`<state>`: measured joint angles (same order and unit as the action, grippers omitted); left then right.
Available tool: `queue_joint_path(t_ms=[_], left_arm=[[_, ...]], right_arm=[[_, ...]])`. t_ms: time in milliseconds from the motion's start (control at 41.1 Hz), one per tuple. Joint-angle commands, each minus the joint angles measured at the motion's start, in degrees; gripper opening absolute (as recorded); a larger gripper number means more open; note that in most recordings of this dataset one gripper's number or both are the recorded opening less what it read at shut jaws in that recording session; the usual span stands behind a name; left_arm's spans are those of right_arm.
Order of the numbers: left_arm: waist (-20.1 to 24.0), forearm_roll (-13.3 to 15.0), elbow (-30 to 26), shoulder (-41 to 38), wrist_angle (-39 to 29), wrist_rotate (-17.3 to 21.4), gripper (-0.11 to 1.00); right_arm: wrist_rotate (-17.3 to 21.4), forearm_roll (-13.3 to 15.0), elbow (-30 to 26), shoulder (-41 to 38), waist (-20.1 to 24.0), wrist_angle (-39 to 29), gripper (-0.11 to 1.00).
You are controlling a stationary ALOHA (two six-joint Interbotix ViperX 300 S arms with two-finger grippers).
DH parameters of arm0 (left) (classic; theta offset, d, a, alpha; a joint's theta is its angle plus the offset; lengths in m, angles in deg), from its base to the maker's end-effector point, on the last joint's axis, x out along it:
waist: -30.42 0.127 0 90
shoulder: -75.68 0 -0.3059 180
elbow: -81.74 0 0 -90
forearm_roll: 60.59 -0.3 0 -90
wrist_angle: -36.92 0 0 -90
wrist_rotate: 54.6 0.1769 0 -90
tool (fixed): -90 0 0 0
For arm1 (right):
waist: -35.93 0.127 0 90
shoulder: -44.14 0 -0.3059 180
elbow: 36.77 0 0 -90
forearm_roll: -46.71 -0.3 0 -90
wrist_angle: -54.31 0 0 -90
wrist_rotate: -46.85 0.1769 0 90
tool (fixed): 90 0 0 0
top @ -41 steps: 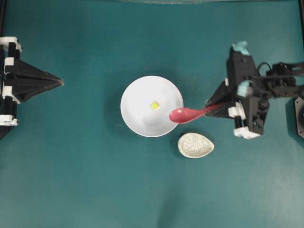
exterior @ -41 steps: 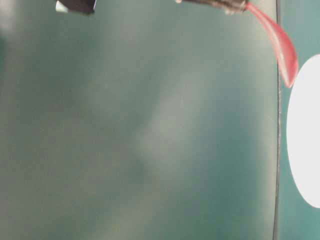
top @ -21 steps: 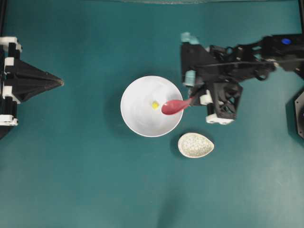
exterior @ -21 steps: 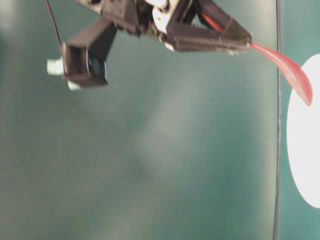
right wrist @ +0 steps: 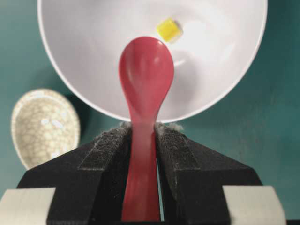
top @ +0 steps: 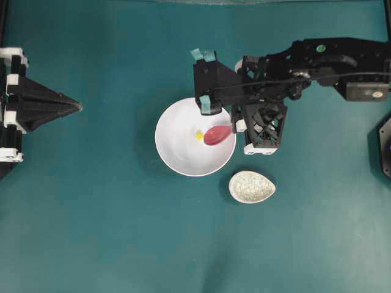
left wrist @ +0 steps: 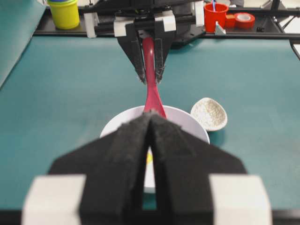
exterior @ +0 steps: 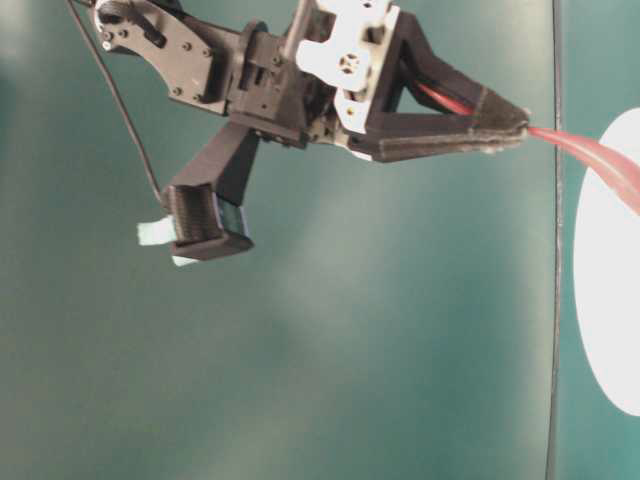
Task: Scoop the yellow hexagonal prism block from the bowl with a spoon using the right arm.
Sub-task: 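Carry the spoon over the white bowl and lower it inside, then push the spoon bowl under the yellow hexagonal block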
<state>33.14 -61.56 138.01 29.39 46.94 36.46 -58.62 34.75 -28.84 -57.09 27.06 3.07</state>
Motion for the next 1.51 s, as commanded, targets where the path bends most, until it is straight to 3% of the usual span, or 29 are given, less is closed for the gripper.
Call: queue_joint_path(t_ms=[0,462,1485], left_arm=[[0.1,-0.2,-0.9,-0.4,0.0,-0.1,-0.01],[0.1,-0.2,-0.9,-0.4,0.0,-0.1,-0.01],[0.1,-0.2,-0.9,-0.2,0.0,-0.1,-0.01]], right_arm=[[0.2,0.4,-1.4,0.3,-0.1,0.0,0.23],[-0.2,0.4,-1.4,-2.8,-0.1,1.0,0.23],[-0.7,0.2,-3.5,-6.1,0.0,11.8,0.23]])
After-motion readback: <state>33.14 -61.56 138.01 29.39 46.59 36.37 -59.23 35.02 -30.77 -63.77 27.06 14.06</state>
